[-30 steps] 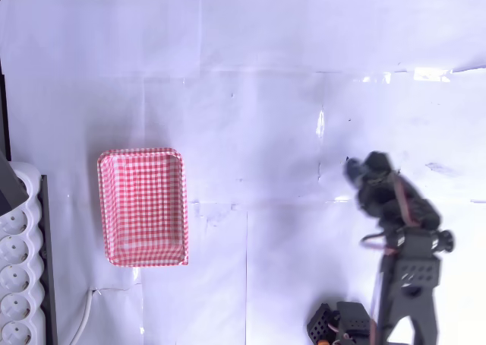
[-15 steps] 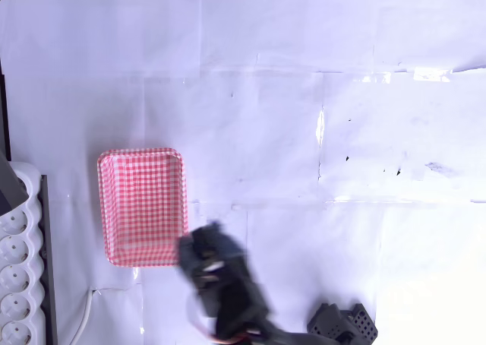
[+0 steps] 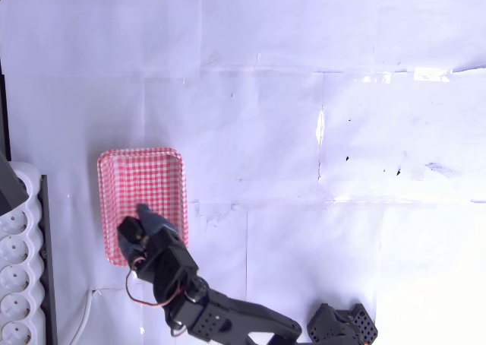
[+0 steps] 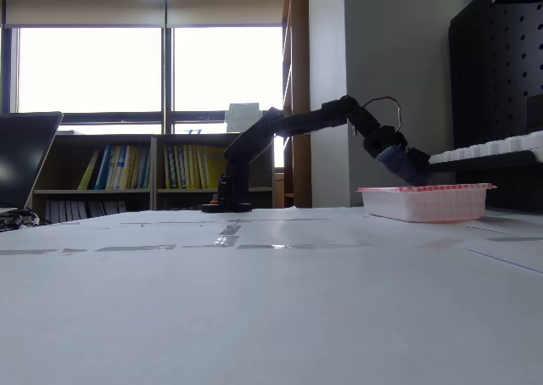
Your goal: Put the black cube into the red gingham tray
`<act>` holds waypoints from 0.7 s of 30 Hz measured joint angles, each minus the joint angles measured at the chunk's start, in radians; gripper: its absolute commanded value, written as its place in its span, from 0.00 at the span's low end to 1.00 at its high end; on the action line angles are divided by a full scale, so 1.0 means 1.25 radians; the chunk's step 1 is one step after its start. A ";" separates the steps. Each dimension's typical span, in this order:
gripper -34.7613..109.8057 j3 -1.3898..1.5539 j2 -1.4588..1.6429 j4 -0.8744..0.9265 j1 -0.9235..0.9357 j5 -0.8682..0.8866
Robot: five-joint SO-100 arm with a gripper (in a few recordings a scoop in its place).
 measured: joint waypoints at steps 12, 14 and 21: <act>0.40 -0.018 0.013 -0.031 0.047 0.107; 0.43 -0.018 0.013 -0.022 0.055 0.117; 0.45 -0.017 0.012 0.033 0.065 0.117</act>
